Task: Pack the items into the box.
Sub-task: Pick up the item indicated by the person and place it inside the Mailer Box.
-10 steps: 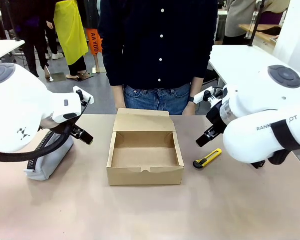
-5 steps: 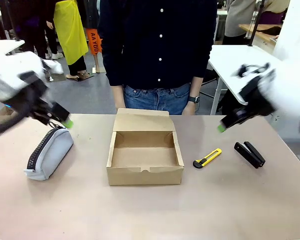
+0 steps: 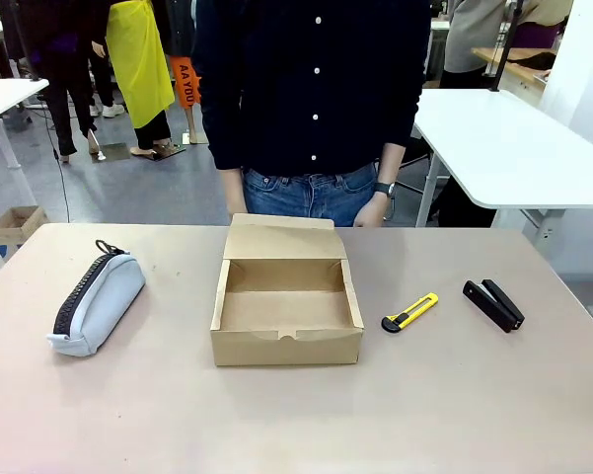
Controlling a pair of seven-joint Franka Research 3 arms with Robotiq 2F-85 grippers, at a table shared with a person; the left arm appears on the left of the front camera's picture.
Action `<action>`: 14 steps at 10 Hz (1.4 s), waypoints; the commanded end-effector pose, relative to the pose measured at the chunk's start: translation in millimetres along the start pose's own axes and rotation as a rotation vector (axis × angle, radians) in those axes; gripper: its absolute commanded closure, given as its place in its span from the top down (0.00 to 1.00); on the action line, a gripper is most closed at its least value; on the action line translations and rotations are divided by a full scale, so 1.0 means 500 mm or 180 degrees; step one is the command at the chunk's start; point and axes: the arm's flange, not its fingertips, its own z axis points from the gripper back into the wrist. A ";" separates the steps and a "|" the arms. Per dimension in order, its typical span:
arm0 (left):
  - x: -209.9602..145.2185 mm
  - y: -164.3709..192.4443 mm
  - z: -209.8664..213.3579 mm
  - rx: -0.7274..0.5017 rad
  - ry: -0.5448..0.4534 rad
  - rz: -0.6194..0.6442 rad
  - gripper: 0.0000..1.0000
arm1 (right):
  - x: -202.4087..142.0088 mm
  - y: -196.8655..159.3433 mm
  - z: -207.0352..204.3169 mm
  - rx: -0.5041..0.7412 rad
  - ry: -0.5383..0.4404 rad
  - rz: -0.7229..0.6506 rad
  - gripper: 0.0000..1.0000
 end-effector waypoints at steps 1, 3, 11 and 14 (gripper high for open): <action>-0.089 0.120 -0.018 -0.0364 -0.0461 0.0407 1.00 | 0.001 -0.138 0.016 0.0703 -0.0512 -0.0673 1.00; -0.122 0.210 -0.011 -0.0614 -0.0605 0.0777 1.00 | -0.025 -0.240 0.048 0.0947 -0.0772 -0.1015 1.00; -0.049 0.243 0.072 -0.0524 -0.0690 0.0884 1.00 | -0.069 -0.256 0.065 0.0807 -0.0864 -0.1220 1.00; -0.049 0.243 0.072 -0.0524 -0.0690 0.0884 1.00 | -0.069 -0.256 0.065 0.0807 -0.0864 -0.1220 1.00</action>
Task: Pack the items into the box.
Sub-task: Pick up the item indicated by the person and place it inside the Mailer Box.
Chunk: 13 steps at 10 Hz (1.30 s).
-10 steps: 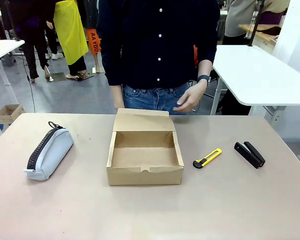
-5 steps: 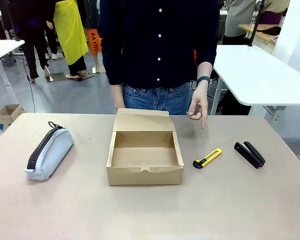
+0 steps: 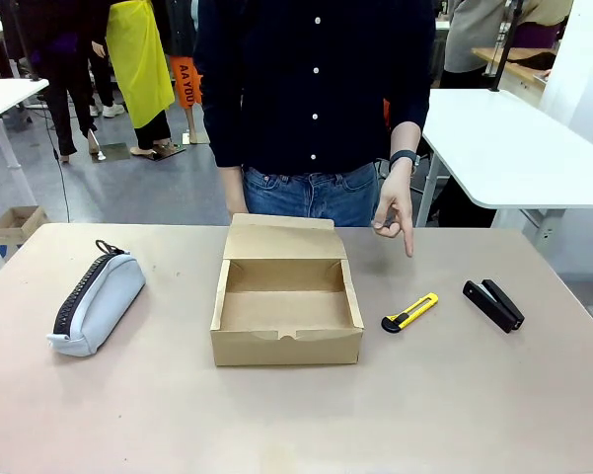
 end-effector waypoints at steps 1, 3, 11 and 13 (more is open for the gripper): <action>-0.002 -0.001 -0.003 -0.0067 -0.0033 -0.0074 1.00 | 0.001 0.001 -0.002 0.0055 -0.0041 0.0094 1.00; -0.002 -0.001 -0.003 -0.0067 -0.0033 -0.0074 1.00 | 0.001 0.001 -0.002 0.0055 -0.0041 0.0094 1.00; -0.002 -0.001 -0.003 -0.0067 -0.0033 -0.0074 1.00 | -0.250 0.283 -0.458 -0.0369 0.3385 0.4955 1.00; -0.002 -0.001 -0.003 -0.0067 -0.0033 -0.0074 1.00 | -0.331 0.313 -0.524 -0.0091 0.4519 0.5724 1.00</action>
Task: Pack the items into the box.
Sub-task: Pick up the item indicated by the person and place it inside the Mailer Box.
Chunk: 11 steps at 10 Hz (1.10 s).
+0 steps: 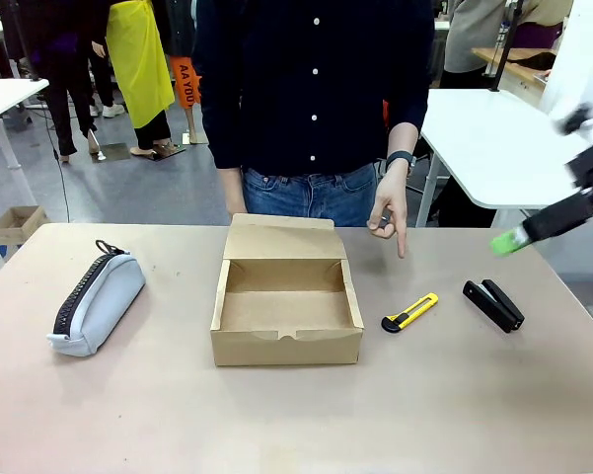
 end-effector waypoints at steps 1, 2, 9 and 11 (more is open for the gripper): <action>-0.004 -0.002 -0.001 -0.0088 -0.0053 -0.0070 1.00 | -0.036 0.044 -0.054 0.0236 0.2013 0.3411 1.00; -0.004 -0.002 -0.001 -0.0088 -0.0053 -0.0070 1.00 | -0.027 0.050 -0.081 -0.0025 0.2898 0.3974 1.00; -0.004 -0.002 -0.001 -0.0088 -0.0053 -0.0070 1.00 | 0.072 0.123 -0.121 -0.0376 0.1256 0.2457 1.00; -0.004 -0.002 -0.001 -0.0088 -0.0053 -0.0070 1.00 | 0.072 0.123 -0.121 -0.0376 0.1256 0.2457 1.00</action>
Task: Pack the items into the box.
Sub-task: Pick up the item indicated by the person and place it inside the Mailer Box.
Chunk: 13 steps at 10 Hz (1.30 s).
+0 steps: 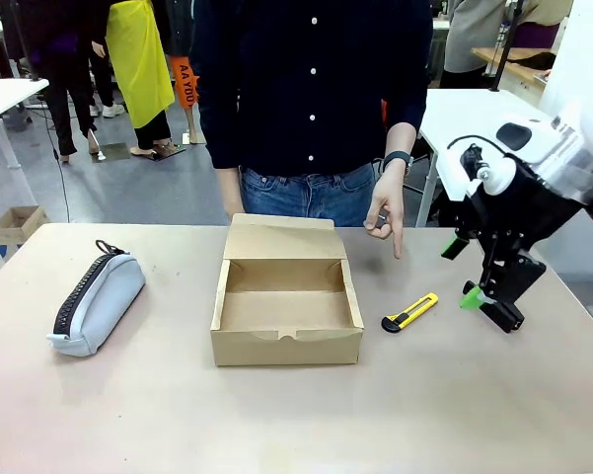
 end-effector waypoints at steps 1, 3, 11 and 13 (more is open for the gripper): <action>-0.003 -0.002 -0.004 -0.0082 -0.0049 -0.0073 1.00 | 0.006 -0.007 0.015 0.0145 0.0075 -0.0126 1.00; -0.003 -0.002 -0.004 -0.0082 -0.0049 -0.0073 1.00 | -0.003 0.002 -0.003 0.0088 0.0034 -0.0072 1.00; -0.003 -0.002 -0.004 -0.0082 -0.0049 -0.0073 1.00 | -0.032 -0.159 -0.194 0.0335 0.0768 0.1377 1.00; -0.003 -0.002 -0.004 -0.0082 -0.0049 -0.0073 1.00 | -0.055 -0.161 -0.258 0.0252 0.0821 0.1359 1.00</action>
